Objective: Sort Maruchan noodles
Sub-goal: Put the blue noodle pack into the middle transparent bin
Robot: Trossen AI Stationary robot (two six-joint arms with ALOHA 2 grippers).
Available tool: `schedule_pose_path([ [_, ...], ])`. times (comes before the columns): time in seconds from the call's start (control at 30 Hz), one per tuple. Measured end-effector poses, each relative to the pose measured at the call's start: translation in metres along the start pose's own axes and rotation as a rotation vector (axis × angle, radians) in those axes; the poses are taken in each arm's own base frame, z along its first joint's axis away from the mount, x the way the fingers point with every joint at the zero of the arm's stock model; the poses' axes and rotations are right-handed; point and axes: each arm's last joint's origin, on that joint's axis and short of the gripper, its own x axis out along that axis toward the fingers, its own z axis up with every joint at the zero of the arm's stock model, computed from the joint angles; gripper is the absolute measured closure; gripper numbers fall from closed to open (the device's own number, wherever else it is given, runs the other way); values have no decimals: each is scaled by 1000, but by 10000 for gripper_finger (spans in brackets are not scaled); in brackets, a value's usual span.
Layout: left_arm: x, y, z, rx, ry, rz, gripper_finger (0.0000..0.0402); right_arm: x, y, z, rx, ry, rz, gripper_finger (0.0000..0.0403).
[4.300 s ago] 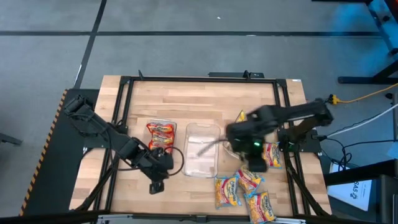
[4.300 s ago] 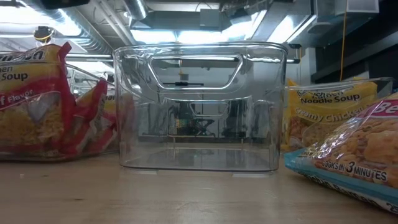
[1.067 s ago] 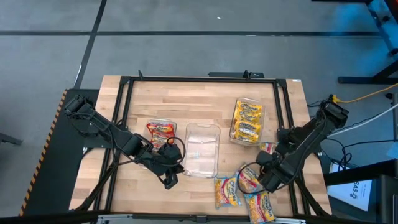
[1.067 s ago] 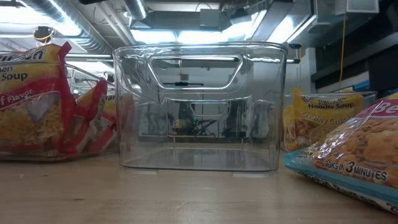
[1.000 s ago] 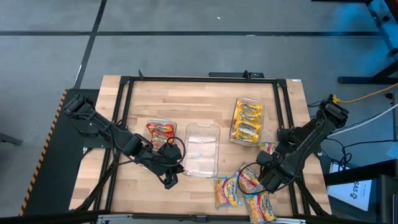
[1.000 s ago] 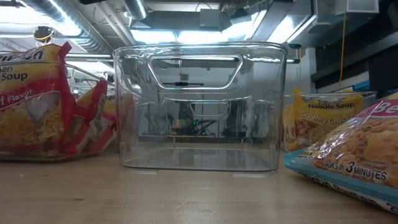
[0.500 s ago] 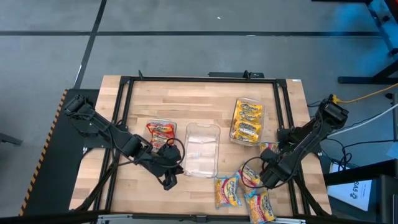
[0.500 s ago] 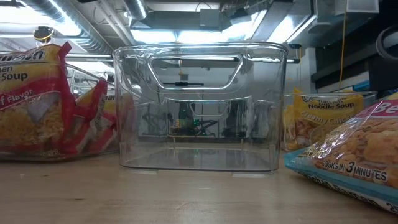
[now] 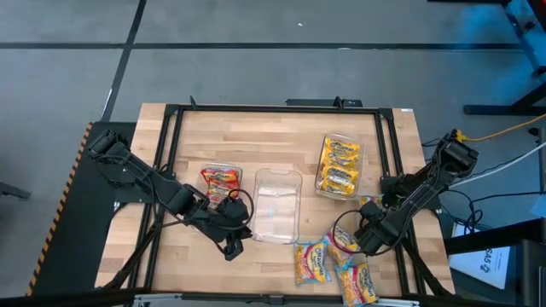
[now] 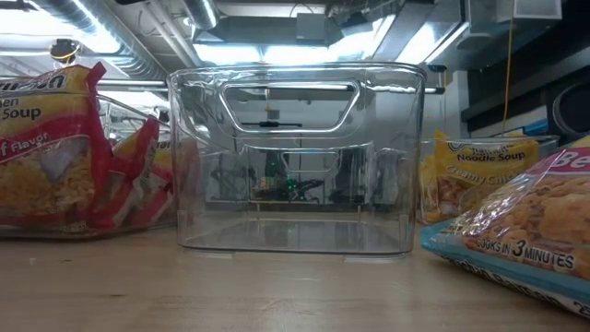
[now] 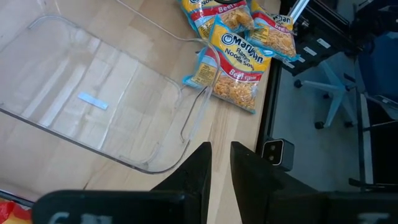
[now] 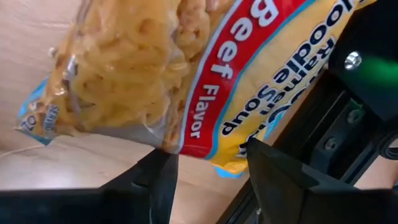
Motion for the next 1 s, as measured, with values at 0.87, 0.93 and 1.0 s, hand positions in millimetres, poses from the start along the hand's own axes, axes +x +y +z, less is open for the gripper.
schedule_pose_path([
  [0.87,0,0,0,1,0,0,348,-3,2,-3,-30,81,-8,354],
  [0.93,0,0,0,2,0,0,348,-6,3,-4,-32,83,2,367],
  [1.0,0,0,0,2,0,1,348,-8,4,-4,-33,83,10,382],
])
